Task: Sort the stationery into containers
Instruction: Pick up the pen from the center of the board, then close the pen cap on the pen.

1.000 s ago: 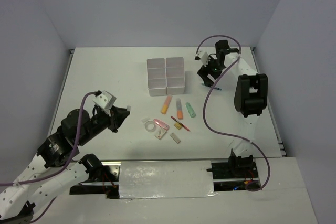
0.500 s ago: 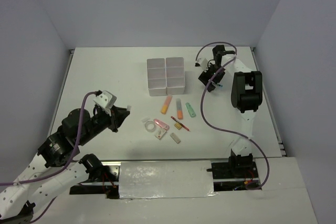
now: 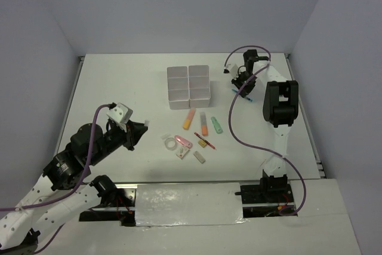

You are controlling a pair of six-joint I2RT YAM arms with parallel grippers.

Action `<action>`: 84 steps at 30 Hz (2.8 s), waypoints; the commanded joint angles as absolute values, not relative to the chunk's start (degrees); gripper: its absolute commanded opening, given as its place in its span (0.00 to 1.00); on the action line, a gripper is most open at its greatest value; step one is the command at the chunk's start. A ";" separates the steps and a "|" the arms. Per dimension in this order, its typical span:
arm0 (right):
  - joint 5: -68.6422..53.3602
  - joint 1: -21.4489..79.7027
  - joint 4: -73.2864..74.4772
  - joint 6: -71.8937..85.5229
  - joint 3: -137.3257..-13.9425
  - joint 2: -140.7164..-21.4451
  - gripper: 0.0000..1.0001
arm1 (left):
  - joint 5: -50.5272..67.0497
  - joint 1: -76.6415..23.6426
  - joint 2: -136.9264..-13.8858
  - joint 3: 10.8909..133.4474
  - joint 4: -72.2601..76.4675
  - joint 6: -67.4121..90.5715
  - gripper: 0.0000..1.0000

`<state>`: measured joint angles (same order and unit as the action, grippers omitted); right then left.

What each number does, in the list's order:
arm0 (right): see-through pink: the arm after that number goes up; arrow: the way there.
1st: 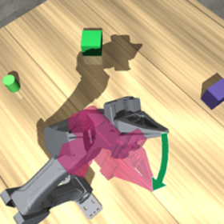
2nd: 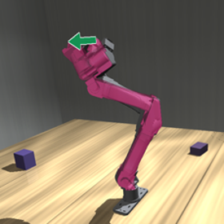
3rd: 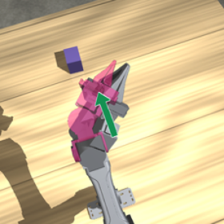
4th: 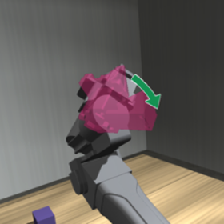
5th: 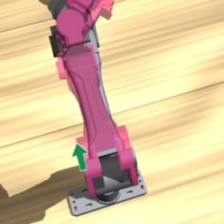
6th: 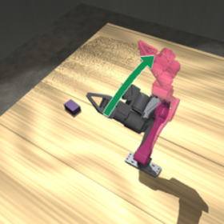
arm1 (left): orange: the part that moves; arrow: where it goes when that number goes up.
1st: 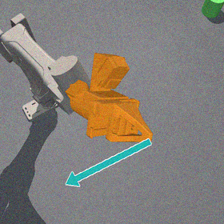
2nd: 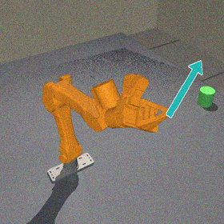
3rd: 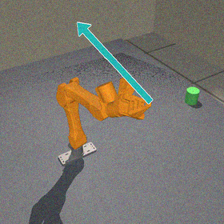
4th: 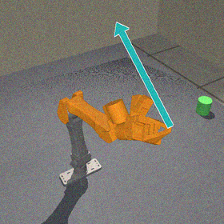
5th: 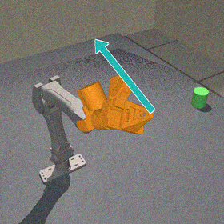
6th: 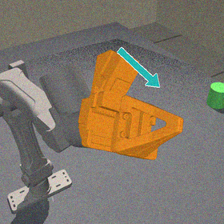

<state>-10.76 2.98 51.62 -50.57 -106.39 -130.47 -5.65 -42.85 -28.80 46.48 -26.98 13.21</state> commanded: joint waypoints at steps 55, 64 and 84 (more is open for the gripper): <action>-20.57 55.46 -27.33 40.61 -37.35 -45.26 0.00 | 4.75 -40.43 -41.22 55.46 4.57 54.66 0.00; -18.45 59.32 -19.25 34.19 -44.20 -50.62 0.00 | 4.30 -40.43 -42.63 57.48 -1.76 59.76 0.00; -16.96 59.85 -11.95 31.99 -47.02 -53.35 0.00 | 5.54 -40.43 -41.31 59.33 -5.10 59.15 0.00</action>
